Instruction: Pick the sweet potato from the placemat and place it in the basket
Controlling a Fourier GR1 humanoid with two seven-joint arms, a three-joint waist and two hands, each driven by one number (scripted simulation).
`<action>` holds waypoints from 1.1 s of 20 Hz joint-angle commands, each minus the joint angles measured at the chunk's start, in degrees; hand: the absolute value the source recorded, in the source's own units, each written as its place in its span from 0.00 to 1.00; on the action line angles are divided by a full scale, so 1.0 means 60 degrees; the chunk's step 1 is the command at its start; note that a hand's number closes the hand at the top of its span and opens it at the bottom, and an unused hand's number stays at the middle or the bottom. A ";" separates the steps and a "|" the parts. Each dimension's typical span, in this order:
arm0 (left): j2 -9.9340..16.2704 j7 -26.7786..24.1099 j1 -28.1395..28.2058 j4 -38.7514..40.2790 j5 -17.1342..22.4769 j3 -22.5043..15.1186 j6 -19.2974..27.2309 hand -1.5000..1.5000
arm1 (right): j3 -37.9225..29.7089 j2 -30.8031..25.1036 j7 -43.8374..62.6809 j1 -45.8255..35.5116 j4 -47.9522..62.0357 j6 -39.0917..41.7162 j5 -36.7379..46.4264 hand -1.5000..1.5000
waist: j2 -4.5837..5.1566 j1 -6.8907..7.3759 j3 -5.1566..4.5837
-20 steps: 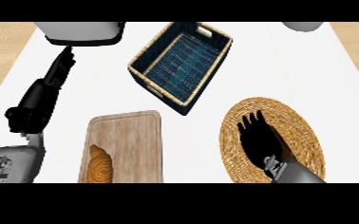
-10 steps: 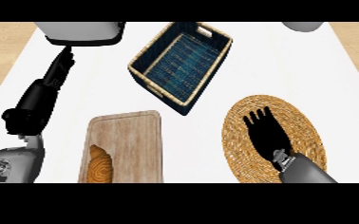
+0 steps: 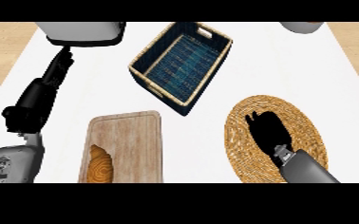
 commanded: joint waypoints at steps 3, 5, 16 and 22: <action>-0.0294 -0.0264 0.0529 -0.0273 -0.0216 -0.0141 0.0072 0.50 | 0.0254 -0.0046 -0.0656 0.0080 0.0812 -0.0533 0.0560 1.00 | 0.0101 0.0026 0.0059; 0.0006 -0.0516 0.0196 0.0312 0.0086 0.0297 -0.0251 0.50 | 0.0050 -0.0055 -0.0947 -0.0206 0.0879 -0.0539 0.0616 1.00 | 0.0109 0.0002 0.0056; -0.0071 -0.0036 0.0453 -0.0318 -0.0072 0.0267 0.0089 0.50 | -0.6775 0.2049 0.3571 0.0804 -0.0532 -0.2750 -0.2436 1.00 | -0.0005 -0.0504 0.0068; 0.0145 -0.0499 0.0322 0.0262 0.0107 0.0462 -0.0261 0.50 | -0.7294 0.2459 0.4449 0.0267 -0.2488 -0.4283 -0.2219 1.00 | 0.0041 -0.0273 0.0052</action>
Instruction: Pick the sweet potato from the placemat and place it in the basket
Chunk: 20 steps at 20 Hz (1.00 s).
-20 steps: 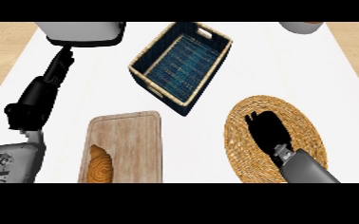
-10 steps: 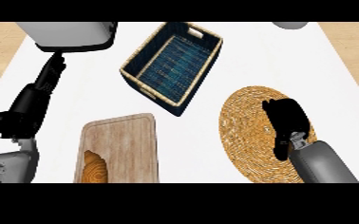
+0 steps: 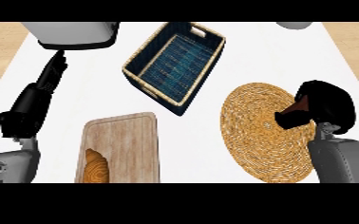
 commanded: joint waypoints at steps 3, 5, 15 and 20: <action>-0.0147 -0.0105 0.0098 -0.0112 -0.0076 -0.0165 0.0016 0.50 | -0.1021 0.0454 0.0413 -0.1333 -0.2308 -0.1413 -0.0674 1.00 | -0.0060 0.0134 -0.0008; 0.0025 0.0279 -0.0440 0.0328 0.0146 0.0078 -0.0139 0.50 | -0.1063 0.1058 0.0339 -0.1662 -0.3006 -0.1820 -0.1288 1.00 | -0.0021 0.0037 -0.0002; 0.0097 0.0415 -0.1015 0.0394 -0.0104 -0.0052 -0.0213 0.50 | -0.0909 0.0918 0.2364 -0.6404 -0.3202 0.0188 -0.2385 1.00 | 0.0054 0.0360 -0.0019; -0.0405 0.0002 -0.0772 0.0489 -0.0384 -0.0373 0.0107 0.50 | -0.0812 0.1511 0.3351 -0.8825 -0.1233 0.0061 -0.2575 1.00 | 0.0080 0.0449 -0.0024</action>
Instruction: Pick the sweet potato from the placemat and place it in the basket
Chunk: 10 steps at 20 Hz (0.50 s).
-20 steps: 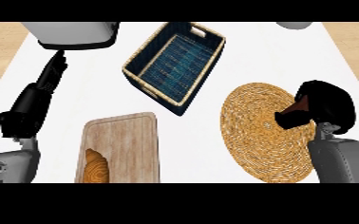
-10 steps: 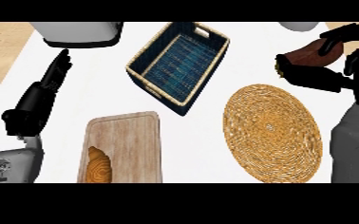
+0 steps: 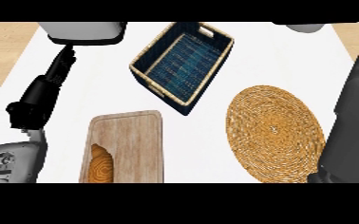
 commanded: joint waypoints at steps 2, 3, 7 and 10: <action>-0.0095 -0.0097 -0.0166 0.0166 -0.0126 -0.0141 -0.0023 0.50 | -0.0087 0.0350 0.0960 -0.2752 0.2201 0.0098 -0.0250 1.00 | 0.0034 0.0107 -0.0006; 0.0208 0.0314 -0.0269 -0.0074 0.0281 0.0209 -0.0345 0.50 | -0.0128 0.0427 0.1095 -0.2718 0.2280 0.0255 -0.0414 1.00 | 0.0012 0.0071 0.0001; -0.0249 -0.0052 -0.0408 0.0496 -0.0322 -0.0218 0.0140 0.50 | -0.0004 0.0861 0.1025 -0.3925 0.4462 -0.0798 0.0044 1.00 | 0.0087 0.0116 -0.0009; -0.0174 -0.0071 0.0439 -0.0460 -0.0042 -0.0210 -0.0170 0.50 | -0.0575 0.0664 0.0958 -0.4609 0.5738 -0.1031 -0.0182 1.00 | 0.0052 0.0226 -0.0003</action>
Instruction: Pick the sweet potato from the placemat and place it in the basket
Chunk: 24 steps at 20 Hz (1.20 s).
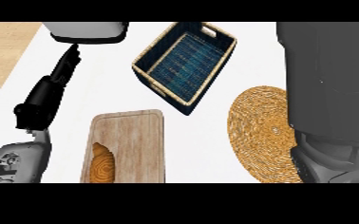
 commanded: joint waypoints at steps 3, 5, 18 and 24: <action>0.0121 -0.0412 -0.0159 0.0308 -0.0006 0.0154 -0.0093 0.50 | -0.0313 0.0398 -0.0011 -0.1238 0.2891 -0.1124 0.0032 1.00 | 0.0059 0.0049 -0.0003; 0.0066 -0.0509 -0.0024 0.0422 0.0092 0.0164 -0.0178 0.50 | -0.0370 0.0443 0.0183 -0.1614 0.3629 -0.1123 0.0062 1.00 | 0.0056 0.0049 -0.0005; 0.0015 -0.0115 0.0348 -0.0277 0.0103 0.0186 -0.0196 0.50 | 0.0223 -0.0227 0.0480 -0.2244 0.6299 0.0649 0.0518 1.00 | 0.0001 -0.0048 0.0002; 0.0113 0.0095 -0.0231 0.0098 0.0149 0.0327 -0.0293 0.50 | -0.0052 -0.0027 0.0450 -0.2856 0.7120 0.1184 0.0112 0.00 | 0.0009 -0.0062 0.0005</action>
